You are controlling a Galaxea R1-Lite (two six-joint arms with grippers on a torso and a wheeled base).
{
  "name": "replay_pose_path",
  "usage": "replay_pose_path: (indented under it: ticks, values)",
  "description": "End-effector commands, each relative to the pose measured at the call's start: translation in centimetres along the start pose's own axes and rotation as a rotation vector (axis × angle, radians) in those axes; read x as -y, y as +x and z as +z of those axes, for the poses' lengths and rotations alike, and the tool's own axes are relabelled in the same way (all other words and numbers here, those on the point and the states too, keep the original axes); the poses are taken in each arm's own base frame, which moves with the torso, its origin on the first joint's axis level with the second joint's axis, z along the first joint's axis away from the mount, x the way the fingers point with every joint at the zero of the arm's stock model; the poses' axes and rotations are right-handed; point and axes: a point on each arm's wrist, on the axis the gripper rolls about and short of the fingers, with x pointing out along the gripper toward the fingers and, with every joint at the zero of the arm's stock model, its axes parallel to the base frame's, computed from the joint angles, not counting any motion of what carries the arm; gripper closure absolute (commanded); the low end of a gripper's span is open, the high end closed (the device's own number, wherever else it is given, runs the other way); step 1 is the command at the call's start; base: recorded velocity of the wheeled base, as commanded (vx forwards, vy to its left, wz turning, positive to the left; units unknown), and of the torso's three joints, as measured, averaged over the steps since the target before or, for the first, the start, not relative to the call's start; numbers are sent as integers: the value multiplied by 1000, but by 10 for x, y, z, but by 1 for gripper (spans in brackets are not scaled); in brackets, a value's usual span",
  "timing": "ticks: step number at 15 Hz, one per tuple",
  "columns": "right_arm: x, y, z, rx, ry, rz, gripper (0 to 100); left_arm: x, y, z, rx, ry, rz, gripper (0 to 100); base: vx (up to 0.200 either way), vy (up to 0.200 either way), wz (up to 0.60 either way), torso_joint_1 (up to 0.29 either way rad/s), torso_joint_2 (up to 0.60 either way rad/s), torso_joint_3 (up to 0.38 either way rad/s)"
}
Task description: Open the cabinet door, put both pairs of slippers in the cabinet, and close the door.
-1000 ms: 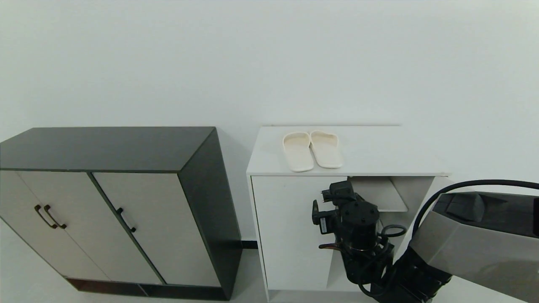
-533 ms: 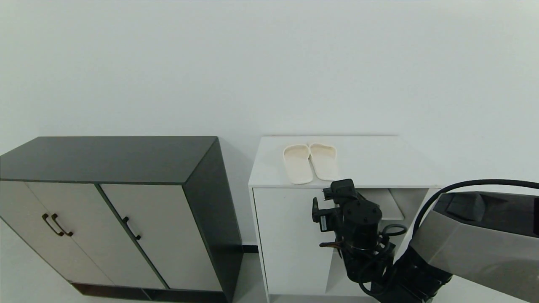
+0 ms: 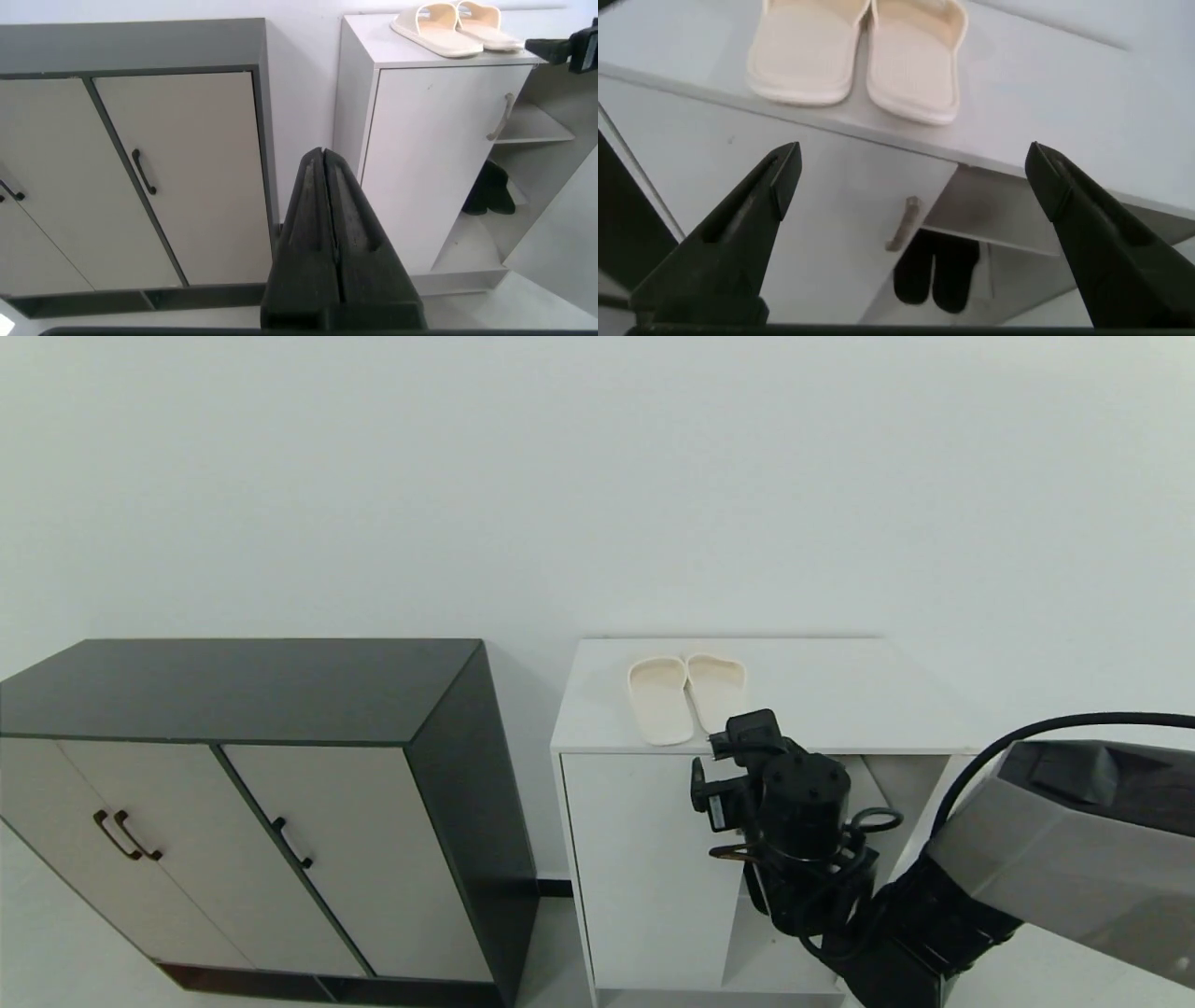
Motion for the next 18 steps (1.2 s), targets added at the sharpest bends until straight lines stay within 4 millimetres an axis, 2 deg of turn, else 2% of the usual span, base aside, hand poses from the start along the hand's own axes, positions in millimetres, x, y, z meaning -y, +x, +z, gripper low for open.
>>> replay_pose_path:
  ticks: [1, 2, 3, 7, 12, 18]
  values:
    - [9, -6, 33, 28, 32, -2, 0, 0, 0, 0, 0, 0, 0, 100, 0, 0, 0, 0, 0, 0]
    - [6, -7, 49, 24, 78, 13, 0, 0, 0, 0, 0, 0, 0, 100, 0, 0, 0, 0, 0, 0]
    - [2, -5, 54, 3, 109, 20, 0, 0, 0, 0, 0, 0, 0, 100, 0, 0, 0, 0, 0, 0]
    - [3, 1, 53, -63, 137, 14, 0, 0, 0, 0, 0, -1, 0, 100, 0, 0, 0, 0, 0, 0]
    - [11, -15, 70, -70, 166, 30, 0, 0, 0, 0, 0, 7, 0, 100, 0, 0, 0, 0, 0, 0]
    - [8, -23, 62, -192, 210, 129, 0, 0, 0, 0, 0, 14, 0, 100, 200, 0, 0, 5, -3, 2]
